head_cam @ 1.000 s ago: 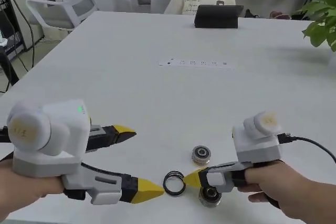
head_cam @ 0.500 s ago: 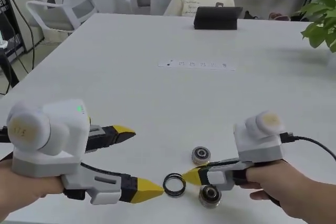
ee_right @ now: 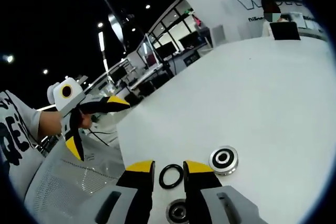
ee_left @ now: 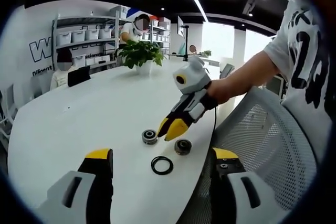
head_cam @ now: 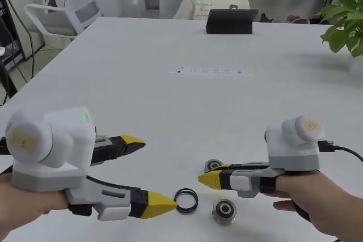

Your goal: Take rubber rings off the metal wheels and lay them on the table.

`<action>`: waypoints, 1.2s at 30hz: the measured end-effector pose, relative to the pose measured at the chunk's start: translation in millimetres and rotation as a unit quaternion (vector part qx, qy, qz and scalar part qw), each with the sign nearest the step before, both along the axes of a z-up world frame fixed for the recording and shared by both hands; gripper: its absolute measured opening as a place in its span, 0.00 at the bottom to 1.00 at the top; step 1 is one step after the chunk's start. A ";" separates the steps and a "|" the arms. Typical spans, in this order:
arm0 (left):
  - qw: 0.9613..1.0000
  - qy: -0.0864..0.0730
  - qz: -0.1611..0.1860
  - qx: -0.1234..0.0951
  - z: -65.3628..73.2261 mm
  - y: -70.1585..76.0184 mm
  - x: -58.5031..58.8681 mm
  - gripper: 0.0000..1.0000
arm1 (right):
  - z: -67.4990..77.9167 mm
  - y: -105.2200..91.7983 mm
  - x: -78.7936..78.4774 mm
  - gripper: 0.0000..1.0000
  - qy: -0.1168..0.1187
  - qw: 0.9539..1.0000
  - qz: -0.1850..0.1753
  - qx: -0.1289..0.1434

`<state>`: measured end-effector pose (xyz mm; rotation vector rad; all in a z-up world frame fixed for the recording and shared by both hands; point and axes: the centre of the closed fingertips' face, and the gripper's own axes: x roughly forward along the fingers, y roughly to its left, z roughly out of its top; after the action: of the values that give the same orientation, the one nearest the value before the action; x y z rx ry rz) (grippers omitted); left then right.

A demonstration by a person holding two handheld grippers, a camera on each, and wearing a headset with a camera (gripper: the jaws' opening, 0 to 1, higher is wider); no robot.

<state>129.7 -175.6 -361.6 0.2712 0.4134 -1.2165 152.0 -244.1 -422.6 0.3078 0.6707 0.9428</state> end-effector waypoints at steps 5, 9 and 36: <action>1.000 -0.002 0.002 -0.003 2.4 -0.8 2.0 0.73 | 8.7 -5.0 -2.1 0.24 -0.026 1.000 -0.004 -0.007; 1.000 -0.003 0.004 -0.005 3.4 -2.6 3.0 0.73 | 20.7 -9.9 -2.5 0.29 -0.041 0.999 -0.015 0.006; 1.000 -0.007 -0.003 -0.009 9.6 -13.5 -0.8 0.75 | 55.0 -67.9 -23.5 0.57 -0.164 0.984 -0.048 -0.055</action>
<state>128.9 -189.1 -352.1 0.2659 0.3906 -1.2226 128.5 -312.0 -367.6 0.0824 0.4000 0.8363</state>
